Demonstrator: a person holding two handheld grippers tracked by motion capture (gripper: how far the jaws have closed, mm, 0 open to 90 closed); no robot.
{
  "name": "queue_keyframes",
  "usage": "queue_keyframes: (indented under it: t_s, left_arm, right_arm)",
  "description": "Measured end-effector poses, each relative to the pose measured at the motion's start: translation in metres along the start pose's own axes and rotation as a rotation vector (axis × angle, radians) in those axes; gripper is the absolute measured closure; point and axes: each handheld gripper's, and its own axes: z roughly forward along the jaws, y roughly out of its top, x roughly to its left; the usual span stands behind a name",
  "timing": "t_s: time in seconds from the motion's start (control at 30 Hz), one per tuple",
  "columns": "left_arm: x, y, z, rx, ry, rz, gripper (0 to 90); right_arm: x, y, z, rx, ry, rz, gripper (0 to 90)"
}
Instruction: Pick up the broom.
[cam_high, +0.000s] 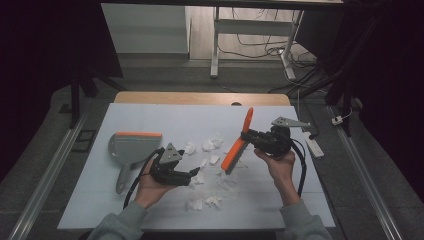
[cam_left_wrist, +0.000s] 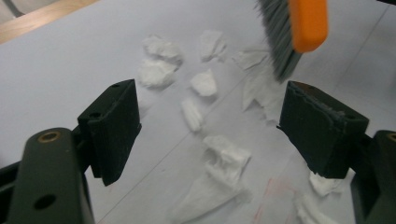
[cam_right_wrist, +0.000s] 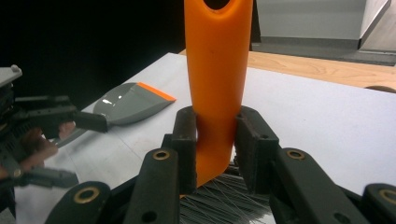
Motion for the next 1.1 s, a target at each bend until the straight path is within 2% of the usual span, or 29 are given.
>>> queue_keyframes:
  t_s: [0.2,0.33,0.43,0.53,0.6,0.7,0.8,0.93,0.97,1.0,1.03,1.1]
  left_arm:
    - [-0.01,0.006,0.013,0.003,-0.031,0.013,22.1]
    - [-0.018,0.009,0.023,0.005,-0.05,0.024,22.7]
    - [-0.023,0.012,0.034,0.006,-0.065,0.028,23.2]
    - [-0.027,0.015,0.045,0.003,-0.079,0.023,25.0]
    - [-0.03,0.017,0.052,0.002,-0.093,0.017,29.8]
    - [-0.033,0.018,0.059,-0.011,-0.094,0.007,33.0]
    - [-0.034,0.017,0.062,-0.025,-0.075,0.01,40.5]
    - [-0.03,0.016,0.059,-0.071,-0.06,-0.018,50.3]
    - [-0.028,0.016,0.057,-0.079,-0.067,-0.019,54.4]
    - [-0.027,0.016,0.056,-0.084,-0.069,-0.02,65.3]
    - [-0.026,0.016,0.055,-0.087,-0.07,-0.02,71.0]
    - [-0.024,0.015,0.053,-0.08,-0.049,-0.007,76.0]
  right_arm:
    - [0.005,-0.004,0.008,-0.005,0.004,0.017,70.1]
    - [0.006,-0.007,0.012,-0.025,0.018,0.055,70.1]
    - [0.009,-0.007,0.014,-0.03,0.016,0.054,70.1]
    - [0.013,-0.008,0.016,-0.041,0.02,0.054,70.1]
    - [0.016,-0.008,0.017,-0.052,0.033,0.069,70.1]
    - [0.018,-0.009,0.019,-0.06,0.038,0.077,70.1]
    - [0.022,-0.01,0.018,-0.086,0.049,0.103,70.1]
    - [0.024,-0.01,0.018,-0.098,0.061,0.121,70.1]
    - [0.025,-0.01,0.018,-0.101,0.063,0.124,70.1]
    - [0.026,-0.011,0.019,-0.103,0.062,0.126,70.0]
    - [0.026,-0.011,0.019,-0.105,0.066,0.13,70.0]
    - [0.027,-0.011,0.02,-0.103,0.07,0.134,70.1]
